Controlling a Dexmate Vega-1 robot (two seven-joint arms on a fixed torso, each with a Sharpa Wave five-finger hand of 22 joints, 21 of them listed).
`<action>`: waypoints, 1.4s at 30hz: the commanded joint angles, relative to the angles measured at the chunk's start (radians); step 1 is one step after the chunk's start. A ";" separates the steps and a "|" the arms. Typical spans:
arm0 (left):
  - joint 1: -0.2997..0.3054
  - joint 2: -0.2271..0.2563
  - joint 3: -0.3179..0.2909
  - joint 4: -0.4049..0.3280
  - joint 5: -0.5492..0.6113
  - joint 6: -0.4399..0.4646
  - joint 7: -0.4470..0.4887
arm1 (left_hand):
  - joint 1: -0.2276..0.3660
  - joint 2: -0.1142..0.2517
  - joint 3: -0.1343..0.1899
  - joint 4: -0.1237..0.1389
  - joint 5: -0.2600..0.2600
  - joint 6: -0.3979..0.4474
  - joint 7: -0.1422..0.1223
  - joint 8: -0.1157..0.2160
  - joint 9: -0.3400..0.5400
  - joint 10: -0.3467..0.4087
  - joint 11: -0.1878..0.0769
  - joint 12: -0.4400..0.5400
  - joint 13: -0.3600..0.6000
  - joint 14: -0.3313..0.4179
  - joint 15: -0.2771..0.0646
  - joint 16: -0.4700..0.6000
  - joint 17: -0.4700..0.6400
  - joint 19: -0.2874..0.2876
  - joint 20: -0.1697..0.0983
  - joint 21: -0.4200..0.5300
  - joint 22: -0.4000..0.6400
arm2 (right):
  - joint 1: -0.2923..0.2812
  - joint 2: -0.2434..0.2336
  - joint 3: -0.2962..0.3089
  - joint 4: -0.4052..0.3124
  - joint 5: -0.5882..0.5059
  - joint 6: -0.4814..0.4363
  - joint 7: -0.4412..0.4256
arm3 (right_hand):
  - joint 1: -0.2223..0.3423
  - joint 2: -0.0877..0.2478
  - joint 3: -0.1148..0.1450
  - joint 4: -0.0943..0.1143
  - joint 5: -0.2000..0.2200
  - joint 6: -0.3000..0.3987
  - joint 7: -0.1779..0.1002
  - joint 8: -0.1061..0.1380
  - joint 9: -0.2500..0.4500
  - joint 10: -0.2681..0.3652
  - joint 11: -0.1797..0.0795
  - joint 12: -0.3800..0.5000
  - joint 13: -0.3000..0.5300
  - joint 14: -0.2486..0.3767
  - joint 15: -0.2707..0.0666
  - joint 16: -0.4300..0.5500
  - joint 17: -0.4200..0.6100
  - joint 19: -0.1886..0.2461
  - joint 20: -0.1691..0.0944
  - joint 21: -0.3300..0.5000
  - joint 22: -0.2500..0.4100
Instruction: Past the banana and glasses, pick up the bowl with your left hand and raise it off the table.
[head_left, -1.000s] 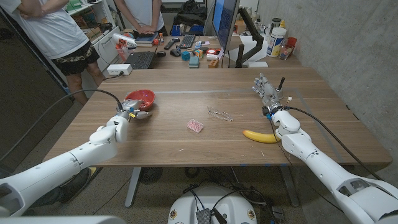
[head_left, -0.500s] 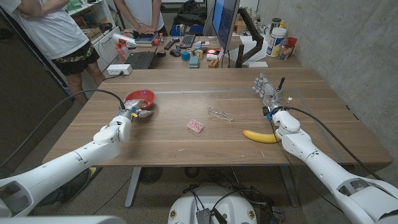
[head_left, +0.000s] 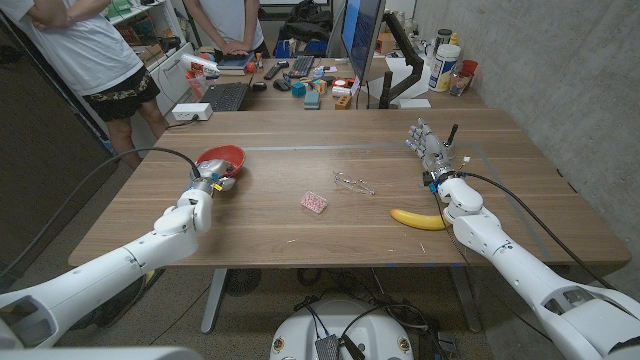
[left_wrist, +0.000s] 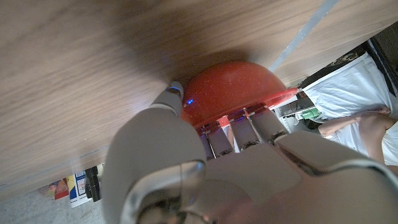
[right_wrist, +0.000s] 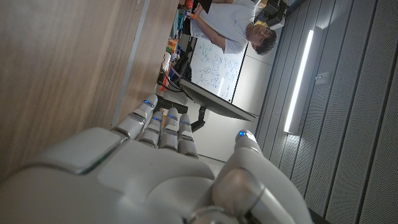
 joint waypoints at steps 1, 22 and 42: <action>0.031 -0.014 -0.025 -0.011 -0.031 0.011 0.063 | 0.030 0.001 0.005 0.006 -0.005 0.082 0.007 0.026 0.006 0.068 -0.001 0.020 0.028 0.084 -0.158 0.019 0.021 0.067 -0.113 0.033 0.005 | 0.015 0.009 -0.010 0.020 -0.001 0.004 0.018 | 0.004 -0.006 -0.004 0.001 0.006 0.004 -0.008 0.004 0.004 0.007 -0.003 -0.004 0.006 0.008 0.004 0.003 0.003 0.005 0.001 0.005 0.003; 0.052 0.001 -0.058 -0.035 -0.093 -0.013 0.090 | 0.138 0.028 0.026 0.000 -0.004 0.236 0.053 0.108 0.031 0.206 0.004 0.076 0.150 0.224 -0.166 0.035 0.054 0.165 -0.117 0.105 0.006 | 0.028 0.015 -0.018 0.027 -0.008 0.004 0.024 | 0.005 -0.006 -0.005 0.001 0.006 0.003 -0.008 0.003 0.004 0.008 -0.001 -0.003 0.006 0.007 0.004 0.003 0.003 0.005 0.001 0.005 0.003; 0.068 0.041 -0.068 -0.114 -0.100 0.045 0.054 | 0.131 0.035 0.019 0.018 -0.008 0.259 0.058 0.131 0.038 0.236 0.005 0.095 0.196 0.244 -0.161 0.031 0.063 0.167 -0.112 0.113 0.003 | 0.016 0.011 -0.013 0.015 -0.007 0.014 0.020 | 0.006 -0.005 -0.006 0.000 0.006 0.004 -0.008 0.004 0.004 0.009 0.000 -0.003 0.006 0.010 0.003 0.004 0.003 0.008 0.001 0.006 0.003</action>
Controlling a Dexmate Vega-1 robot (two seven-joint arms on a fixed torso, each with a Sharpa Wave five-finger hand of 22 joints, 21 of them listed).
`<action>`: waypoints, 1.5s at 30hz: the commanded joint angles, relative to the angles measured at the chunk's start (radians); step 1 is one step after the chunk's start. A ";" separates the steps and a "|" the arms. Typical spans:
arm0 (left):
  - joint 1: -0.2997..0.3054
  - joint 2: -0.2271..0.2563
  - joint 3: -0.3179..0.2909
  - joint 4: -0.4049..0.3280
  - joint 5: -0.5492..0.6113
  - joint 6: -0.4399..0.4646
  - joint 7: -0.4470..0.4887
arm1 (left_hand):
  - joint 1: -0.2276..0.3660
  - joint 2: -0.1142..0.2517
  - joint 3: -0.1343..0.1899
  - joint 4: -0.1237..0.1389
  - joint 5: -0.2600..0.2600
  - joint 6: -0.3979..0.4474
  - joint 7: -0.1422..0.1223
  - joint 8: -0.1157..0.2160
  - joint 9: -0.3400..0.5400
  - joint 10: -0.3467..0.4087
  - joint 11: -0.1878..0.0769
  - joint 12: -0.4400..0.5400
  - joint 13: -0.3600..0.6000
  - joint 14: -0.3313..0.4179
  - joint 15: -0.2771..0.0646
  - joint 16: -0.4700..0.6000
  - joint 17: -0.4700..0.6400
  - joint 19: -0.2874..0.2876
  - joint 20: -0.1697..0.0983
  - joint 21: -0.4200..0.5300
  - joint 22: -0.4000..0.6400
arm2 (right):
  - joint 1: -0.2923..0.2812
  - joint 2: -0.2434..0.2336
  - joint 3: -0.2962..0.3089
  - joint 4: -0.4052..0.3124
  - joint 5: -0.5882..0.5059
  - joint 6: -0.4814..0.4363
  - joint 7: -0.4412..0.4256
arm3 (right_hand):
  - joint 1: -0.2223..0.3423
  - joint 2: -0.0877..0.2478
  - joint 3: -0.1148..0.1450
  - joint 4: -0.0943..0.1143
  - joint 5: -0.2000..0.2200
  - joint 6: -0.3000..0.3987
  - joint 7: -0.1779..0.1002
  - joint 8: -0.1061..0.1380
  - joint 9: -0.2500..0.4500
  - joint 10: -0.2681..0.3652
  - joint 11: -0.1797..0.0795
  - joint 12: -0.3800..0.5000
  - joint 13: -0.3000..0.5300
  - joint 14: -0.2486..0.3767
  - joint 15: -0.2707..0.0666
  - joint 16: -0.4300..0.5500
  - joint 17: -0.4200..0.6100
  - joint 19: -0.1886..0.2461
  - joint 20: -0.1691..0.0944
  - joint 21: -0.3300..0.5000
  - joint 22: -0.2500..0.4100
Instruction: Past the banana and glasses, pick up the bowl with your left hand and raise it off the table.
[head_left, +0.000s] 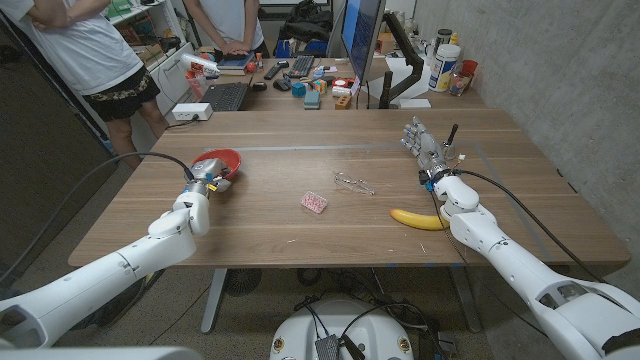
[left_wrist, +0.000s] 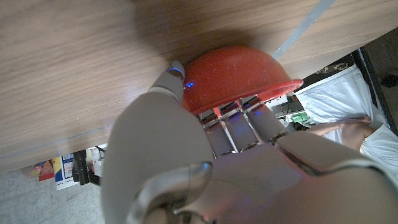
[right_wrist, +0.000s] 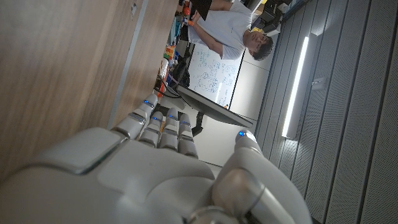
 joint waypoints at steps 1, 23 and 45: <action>0.014 0.025 -0.011 -0.055 -0.001 0.032 -0.008 | 0.010 0.028 0.001 0.008 0.001 0.024 0.017 0.011 0.035 0.010 0.000 0.009 0.007 0.012 -0.082 -0.001 0.004 0.009 -0.072 0.003 0.003 | -0.008 -0.002 0.003 -0.006 0.000 0.009 -0.002 | 0.006 -0.005 -0.006 0.000 0.006 0.004 -0.008 0.004 0.004 0.010 -0.001 -0.003 0.006 0.010 0.003 0.004 0.003 0.007 0.001 0.006 0.003; 0.067 0.062 -0.045 -0.159 0.017 0.119 0.017 | -0.015 0.022 -0.010 0.026 -0.003 0.026 0.015 0.021 0.033 0.004 -0.002 0.012 0.051 0.006 -0.072 -0.020 0.007 -0.009 -0.060 0.001 0.001 | -0.026 -0.005 0.011 -0.021 0.014 0.027 0.013 | 0.007 -0.005 -0.007 -0.001 0.006 0.007 -0.007 0.005 0.004 0.013 -0.001 -0.001 0.006 0.013 0.003 0.004 0.003 0.009 0.002 0.007 0.003; 0.090 0.082 -0.079 -0.229 0.024 0.123 0.033 | -0.022 0.024 -0.010 0.032 -0.002 0.025 0.016 0.028 0.031 0.003 -0.006 0.009 0.080 0.006 -0.073 -0.029 0.011 -0.021 -0.057 0.000 0.001 | -0.050 -0.021 0.024 -0.047 0.021 0.031 0.008 | 0.007 -0.004 -0.009 -0.001 0.006 0.006 -0.006 0.004 0.004 0.013 -0.002 -0.002 0.006 0.013 0.003 0.004 0.003 0.010 0.002 0.007 0.003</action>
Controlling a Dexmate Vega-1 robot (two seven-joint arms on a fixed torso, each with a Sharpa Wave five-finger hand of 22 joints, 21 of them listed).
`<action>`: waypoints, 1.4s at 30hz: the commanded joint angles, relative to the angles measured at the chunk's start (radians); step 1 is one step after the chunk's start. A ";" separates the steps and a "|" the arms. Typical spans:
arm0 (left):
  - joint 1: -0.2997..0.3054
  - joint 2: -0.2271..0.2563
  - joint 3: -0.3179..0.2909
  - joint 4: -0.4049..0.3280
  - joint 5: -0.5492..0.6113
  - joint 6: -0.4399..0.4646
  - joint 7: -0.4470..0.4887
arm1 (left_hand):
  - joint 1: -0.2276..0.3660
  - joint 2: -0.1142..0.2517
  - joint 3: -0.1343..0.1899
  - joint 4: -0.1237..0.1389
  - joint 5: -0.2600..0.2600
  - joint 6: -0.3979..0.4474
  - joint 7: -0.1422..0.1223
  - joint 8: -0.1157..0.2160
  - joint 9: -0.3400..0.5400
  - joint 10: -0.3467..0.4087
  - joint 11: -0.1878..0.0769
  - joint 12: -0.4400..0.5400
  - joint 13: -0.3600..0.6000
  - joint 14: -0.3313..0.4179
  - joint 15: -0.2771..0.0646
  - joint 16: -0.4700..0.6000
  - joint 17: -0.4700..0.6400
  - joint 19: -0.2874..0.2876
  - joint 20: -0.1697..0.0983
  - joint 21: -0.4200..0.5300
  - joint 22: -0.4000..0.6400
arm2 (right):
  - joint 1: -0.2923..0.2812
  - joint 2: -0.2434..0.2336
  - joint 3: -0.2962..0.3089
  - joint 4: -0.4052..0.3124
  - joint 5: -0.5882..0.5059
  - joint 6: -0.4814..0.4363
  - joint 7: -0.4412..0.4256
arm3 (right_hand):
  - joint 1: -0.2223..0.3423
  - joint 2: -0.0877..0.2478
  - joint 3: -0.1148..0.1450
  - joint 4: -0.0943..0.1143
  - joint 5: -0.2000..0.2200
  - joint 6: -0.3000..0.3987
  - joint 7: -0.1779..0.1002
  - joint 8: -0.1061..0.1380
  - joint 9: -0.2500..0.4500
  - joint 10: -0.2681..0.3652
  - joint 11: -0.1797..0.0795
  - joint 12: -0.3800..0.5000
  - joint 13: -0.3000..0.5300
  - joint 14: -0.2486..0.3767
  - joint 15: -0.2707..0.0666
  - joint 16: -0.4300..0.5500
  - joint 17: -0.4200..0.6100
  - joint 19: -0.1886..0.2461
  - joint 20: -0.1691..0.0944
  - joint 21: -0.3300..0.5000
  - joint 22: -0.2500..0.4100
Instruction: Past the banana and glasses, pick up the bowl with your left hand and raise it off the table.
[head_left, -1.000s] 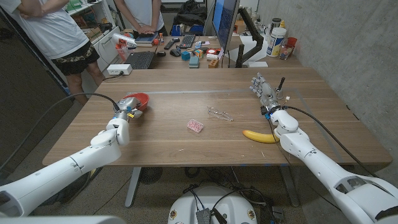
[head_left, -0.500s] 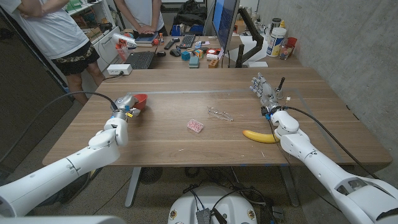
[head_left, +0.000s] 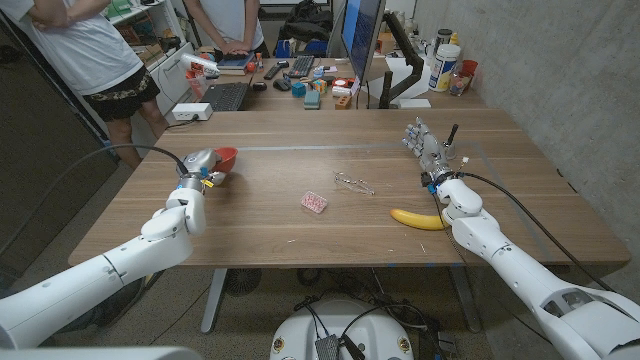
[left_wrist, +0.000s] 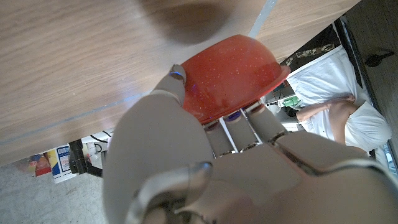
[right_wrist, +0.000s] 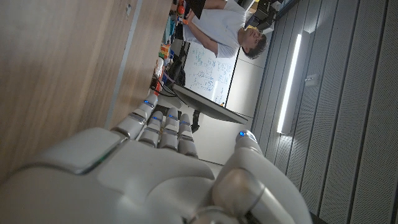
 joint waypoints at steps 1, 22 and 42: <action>0.022 0.011 -0.037 -0.040 -0.014 -0.018 0.018 | -0.006 0.007 0.002 0.009 0.004 0.022 0.011 0.005 0.000 -0.001 -0.006 0.000 0.007 0.007 -0.073 -0.001 0.004 -0.004 -0.054 0.000 0.004 | -0.014 -0.011 0.007 -0.019 0.002 0.001 -0.006 | 0.006 -0.004 0.000 -0.001 0.006 0.001 -0.001 0.004 0.004 0.008 0.004 -0.002 0.006 0.010 0.000 0.004 0.003 0.010 0.002 0.007 0.003; 0.071 0.040 -0.133 -0.096 -0.067 -0.108 0.041 | -0.010 0.009 0.004 0.013 0.003 0.019 0.011 0.011 -0.003 0.000 -0.006 -0.004 0.033 0.011 -0.073 -0.007 0.010 -0.010 -0.051 0.000 0.004 | -0.019 -0.017 0.011 -0.039 -0.003 0.000 -0.017 | 0.007 -0.004 -0.002 -0.001 0.006 0.002 -0.001 0.004 0.004 0.008 0.003 -0.002 0.006 0.010 -0.001 0.003 0.003 0.010 0.002 0.006 0.003; 0.110 0.055 -0.202 -0.117 -0.111 -0.179 0.054 | -0.014 0.010 0.006 0.015 0.003 0.019 0.008 0.016 -0.005 0.007 -0.009 -0.006 0.052 0.017 -0.073 -0.011 0.016 -0.012 -0.049 0.001 0.003 | -0.014 -0.007 0.005 -0.034 -0.009 0.002 -0.022 | 0.007 -0.003 -0.003 -0.001 0.007 0.001 0.000 0.004 0.004 0.008 0.003 -0.002 0.006 0.011 -0.001 0.003 0.003 0.010 0.002 0.006 0.003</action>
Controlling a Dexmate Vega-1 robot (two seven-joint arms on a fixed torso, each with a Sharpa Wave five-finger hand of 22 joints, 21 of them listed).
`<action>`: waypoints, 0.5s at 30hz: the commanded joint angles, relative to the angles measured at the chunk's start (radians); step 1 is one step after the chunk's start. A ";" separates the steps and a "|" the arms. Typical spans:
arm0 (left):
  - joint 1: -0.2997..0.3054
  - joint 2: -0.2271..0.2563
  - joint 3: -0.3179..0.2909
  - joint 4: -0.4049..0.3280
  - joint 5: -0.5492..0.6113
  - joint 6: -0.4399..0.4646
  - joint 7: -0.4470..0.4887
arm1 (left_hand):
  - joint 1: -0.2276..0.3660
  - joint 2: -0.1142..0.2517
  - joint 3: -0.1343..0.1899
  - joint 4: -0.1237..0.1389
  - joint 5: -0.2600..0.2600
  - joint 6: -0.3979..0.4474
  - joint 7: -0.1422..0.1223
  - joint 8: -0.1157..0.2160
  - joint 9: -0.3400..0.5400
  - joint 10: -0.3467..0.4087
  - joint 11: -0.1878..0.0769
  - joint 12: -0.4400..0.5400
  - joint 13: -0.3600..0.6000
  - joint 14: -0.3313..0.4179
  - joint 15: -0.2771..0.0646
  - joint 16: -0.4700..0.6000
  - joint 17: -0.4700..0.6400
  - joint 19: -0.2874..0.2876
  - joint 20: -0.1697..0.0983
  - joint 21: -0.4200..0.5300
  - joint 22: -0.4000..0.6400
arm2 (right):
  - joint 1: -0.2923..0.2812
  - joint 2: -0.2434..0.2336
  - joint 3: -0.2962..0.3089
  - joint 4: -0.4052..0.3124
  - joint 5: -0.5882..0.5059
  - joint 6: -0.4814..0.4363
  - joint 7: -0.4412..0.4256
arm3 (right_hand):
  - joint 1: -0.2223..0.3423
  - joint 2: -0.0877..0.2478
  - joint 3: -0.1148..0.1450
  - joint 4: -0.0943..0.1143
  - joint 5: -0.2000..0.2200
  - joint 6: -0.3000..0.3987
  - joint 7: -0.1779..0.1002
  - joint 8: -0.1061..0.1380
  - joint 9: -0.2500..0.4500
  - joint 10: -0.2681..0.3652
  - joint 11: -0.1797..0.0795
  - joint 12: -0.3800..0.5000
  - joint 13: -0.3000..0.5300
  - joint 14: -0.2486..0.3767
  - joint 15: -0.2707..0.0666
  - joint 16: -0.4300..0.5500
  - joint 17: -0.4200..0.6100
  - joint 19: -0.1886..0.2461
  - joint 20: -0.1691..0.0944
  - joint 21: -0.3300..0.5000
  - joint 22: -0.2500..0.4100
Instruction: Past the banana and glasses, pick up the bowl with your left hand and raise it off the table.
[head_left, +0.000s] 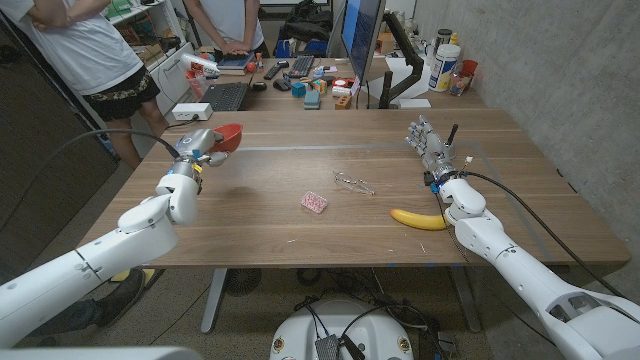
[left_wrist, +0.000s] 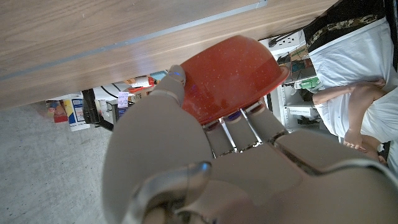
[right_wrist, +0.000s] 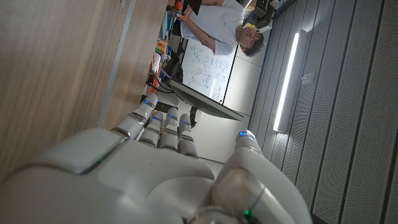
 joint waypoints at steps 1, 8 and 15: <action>0.016 0.009 -0.031 -0.010 -0.017 -0.038 0.000 | -0.001 0.009 0.003 0.004 0.008 0.017 0.007 0.010 0.001 0.005 -0.008 -0.004 0.005 0.008 -0.070 -0.005 0.003 -0.004 -0.051 0.001 0.003 | 0.006 0.009 -0.005 0.007 -0.004 0.001 -0.004 | 0.007 -0.003 -0.003 -0.001 0.007 0.002 -0.001 0.004 0.004 0.009 0.003 -0.002 0.006 0.011 -0.001 0.003 0.003 0.010 0.002 0.006 0.003; 0.020 0.016 -0.040 -0.011 -0.018 -0.060 -0.003 | -0.003 0.010 0.004 0.005 0.008 0.017 0.004 0.013 0.000 0.015 -0.010 -0.003 0.014 0.011 -0.070 -0.007 0.006 -0.004 -0.051 0.002 0.004 | 0.008 0.014 -0.007 0.013 -0.006 0.003 -0.005 | 0.007 -0.003 -0.003 -0.001 0.007 0.002 -0.001 0.004 0.004 0.010 0.004 -0.002 0.006 0.012 -0.001 0.004 0.003 0.010 0.002 0.006 0.003; 0.018 0.023 -0.042 -0.027 -0.001 -0.064 -0.008 | -0.002 0.010 0.006 0.005 0.008 0.022 0.005 0.017 -0.001 0.019 -0.009 -0.006 0.022 0.025 -0.072 -0.003 0.011 -0.004 -0.053 0.003 0.004 | 0.009 0.014 -0.007 0.012 -0.010 0.005 -0.009 | 0.007 -0.003 -0.003 -0.001 0.007 0.002 -0.001 0.004 0.004 0.010 0.004 -0.002 0.006 0.011 -0.002 0.003 0.003 0.010 0.002 0.006 0.003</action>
